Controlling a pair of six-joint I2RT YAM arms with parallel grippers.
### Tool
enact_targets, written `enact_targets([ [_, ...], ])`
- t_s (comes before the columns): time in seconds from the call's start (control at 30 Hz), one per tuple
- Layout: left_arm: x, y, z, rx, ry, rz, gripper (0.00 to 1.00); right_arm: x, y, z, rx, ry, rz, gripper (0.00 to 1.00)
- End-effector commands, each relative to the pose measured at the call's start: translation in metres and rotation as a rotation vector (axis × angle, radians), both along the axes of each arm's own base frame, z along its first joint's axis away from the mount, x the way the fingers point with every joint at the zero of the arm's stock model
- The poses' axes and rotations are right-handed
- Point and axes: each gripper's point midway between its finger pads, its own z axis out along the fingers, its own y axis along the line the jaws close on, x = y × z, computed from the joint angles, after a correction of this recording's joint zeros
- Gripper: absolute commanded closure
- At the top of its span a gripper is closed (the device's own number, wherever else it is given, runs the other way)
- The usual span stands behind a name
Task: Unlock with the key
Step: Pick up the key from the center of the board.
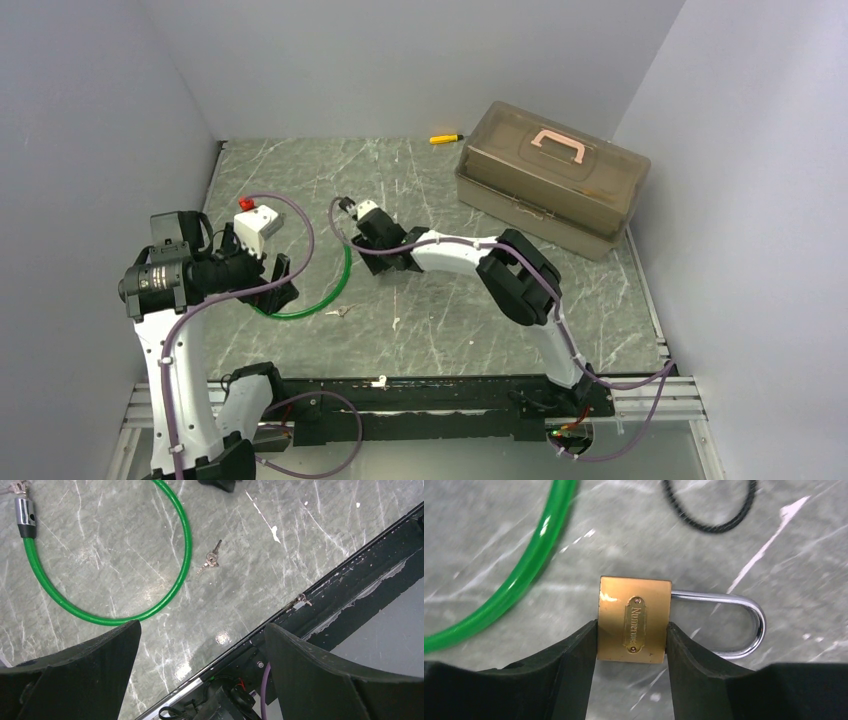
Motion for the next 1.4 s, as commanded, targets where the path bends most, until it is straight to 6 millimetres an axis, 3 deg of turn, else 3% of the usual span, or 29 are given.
enact_targets([
  [0.0, -0.004, -0.003, 0.005, -0.003, -0.031, -0.02, 0.01, -0.05, 0.01, 0.008, -0.002, 0.012, 0.068, 0.48],
  [0.27, -0.011, -0.005, 0.003, 0.001, -0.034, -0.029, 0.01, -0.085, 0.0, 0.009, -0.026, 0.008, 0.096, 0.46],
  [0.37, -0.014, -0.007, 0.003, -0.004, -0.031, -0.04, 0.01, -0.087, -0.006, 0.016, -0.024, -0.003, 0.093, 0.35],
  [0.47, -0.014, -0.007, 0.003, -0.003, -0.029, -0.038, 0.01, -0.082, -0.005, 0.035, -0.017, -0.043, 0.089, 0.26],
  [0.6, -0.011, -0.008, 0.004, -0.017, -0.024, -0.037, 0.01, -0.082, 0.009, 0.076, 0.071, -0.094, 0.14, 0.24],
  [0.77, 0.003, -0.009, 0.01, -0.065, 0.003, -0.032, 0.01, -0.108, 0.033, 0.101, 0.153, -0.143, 0.288, 0.24],
  [0.87, 0.019, -0.005, 0.01, -0.082, 0.007, 0.007, 0.01, -0.132, 0.049, 0.098, 0.193, -0.123, 0.396, 0.25],
  [1.0, 0.033, 0.002, 0.009, -0.076, 0.016, 0.057, 0.01, -0.149, 0.07, 0.085, 0.226, -0.096, 0.498, 0.31],
  [1.27, 0.038, 0.007, 0.011, -0.054, 0.016, 0.076, 0.01, -0.161, 0.1, 0.06, 0.277, -0.033, 0.609, 0.44],
  [1.37, 0.037, 0.006, 0.011, -0.06, 0.016, 0.072, 0.01, -0.163, 0.105, 0.049, 0.27, -0.019, 0.625, 0.44],
])
